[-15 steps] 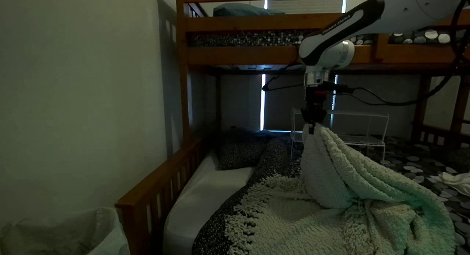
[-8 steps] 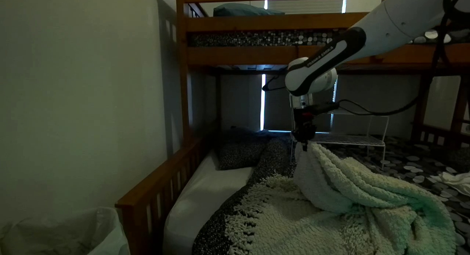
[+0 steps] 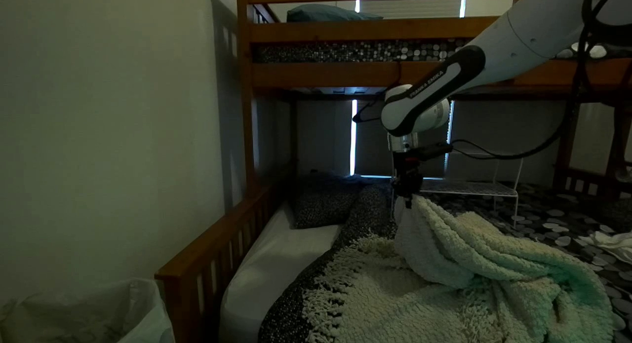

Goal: Move the white fleece slightly to the right and then fold it in the middle

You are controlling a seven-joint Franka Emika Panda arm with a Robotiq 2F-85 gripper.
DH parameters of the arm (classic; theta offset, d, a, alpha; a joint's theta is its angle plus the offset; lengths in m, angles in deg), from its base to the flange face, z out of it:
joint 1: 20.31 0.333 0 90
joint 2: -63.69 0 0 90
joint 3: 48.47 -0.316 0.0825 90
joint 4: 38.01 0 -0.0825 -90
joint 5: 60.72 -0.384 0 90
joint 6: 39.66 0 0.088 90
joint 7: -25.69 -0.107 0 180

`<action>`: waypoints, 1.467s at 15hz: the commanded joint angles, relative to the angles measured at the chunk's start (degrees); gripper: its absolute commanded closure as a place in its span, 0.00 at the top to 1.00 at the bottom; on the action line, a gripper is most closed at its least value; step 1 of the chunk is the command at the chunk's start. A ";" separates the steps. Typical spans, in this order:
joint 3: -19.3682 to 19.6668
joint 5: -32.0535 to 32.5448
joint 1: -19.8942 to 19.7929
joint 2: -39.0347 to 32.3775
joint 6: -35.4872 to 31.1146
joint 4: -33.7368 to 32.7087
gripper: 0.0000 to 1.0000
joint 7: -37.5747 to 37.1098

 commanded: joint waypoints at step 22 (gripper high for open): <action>-3.42 -9.40 5.46 -10.83 -2.68 -8.65 0.88 -4.58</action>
